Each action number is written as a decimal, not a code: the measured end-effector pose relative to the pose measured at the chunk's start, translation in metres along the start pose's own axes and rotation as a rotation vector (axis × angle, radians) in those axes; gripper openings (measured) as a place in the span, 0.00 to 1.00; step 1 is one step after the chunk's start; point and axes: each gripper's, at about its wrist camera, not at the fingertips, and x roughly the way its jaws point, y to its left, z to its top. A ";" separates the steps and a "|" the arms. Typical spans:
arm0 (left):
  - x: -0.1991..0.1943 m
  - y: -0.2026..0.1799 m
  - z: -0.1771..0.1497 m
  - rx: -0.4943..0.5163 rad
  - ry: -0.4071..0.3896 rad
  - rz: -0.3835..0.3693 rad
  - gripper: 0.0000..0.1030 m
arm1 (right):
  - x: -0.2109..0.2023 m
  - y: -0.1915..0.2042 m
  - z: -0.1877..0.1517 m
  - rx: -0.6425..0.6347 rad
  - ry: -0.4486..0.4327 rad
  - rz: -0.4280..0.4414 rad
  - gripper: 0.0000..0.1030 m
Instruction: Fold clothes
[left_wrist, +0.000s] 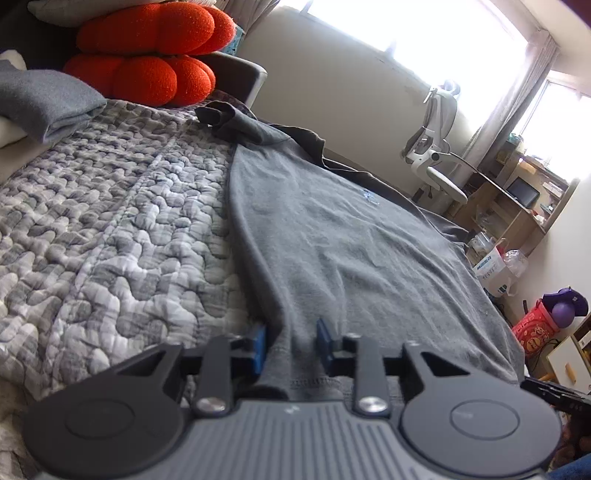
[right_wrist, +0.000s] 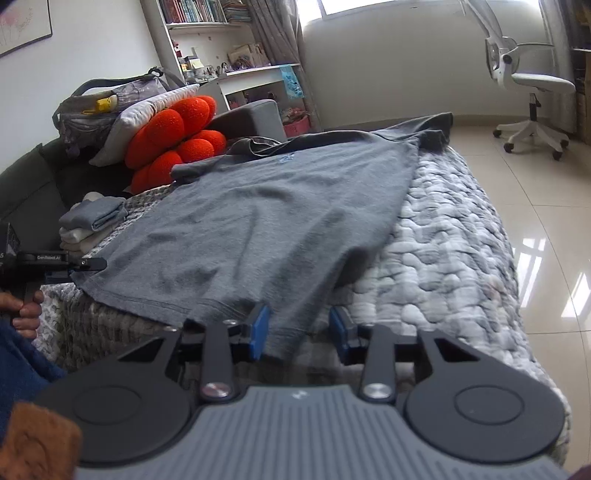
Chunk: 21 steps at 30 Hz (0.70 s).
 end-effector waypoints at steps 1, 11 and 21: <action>-0.002 0.001 0.001 -0.013 0.004 0.003 0.05 | 0.005 0.003 0.002 0.004 0.020 -0.015 0.04; -0.033 0.000 -0.001 0.001 -0.043 0.045 0.04 | -0.036 0.029 0.016 -0.089 -0.059 -0.155 0.07; -0.036 0.026 -0.007 -0.094 -0.044 0.011 0.07 | -0.036 0.002 -0.006 0.028 -0.055 -0.154 0.17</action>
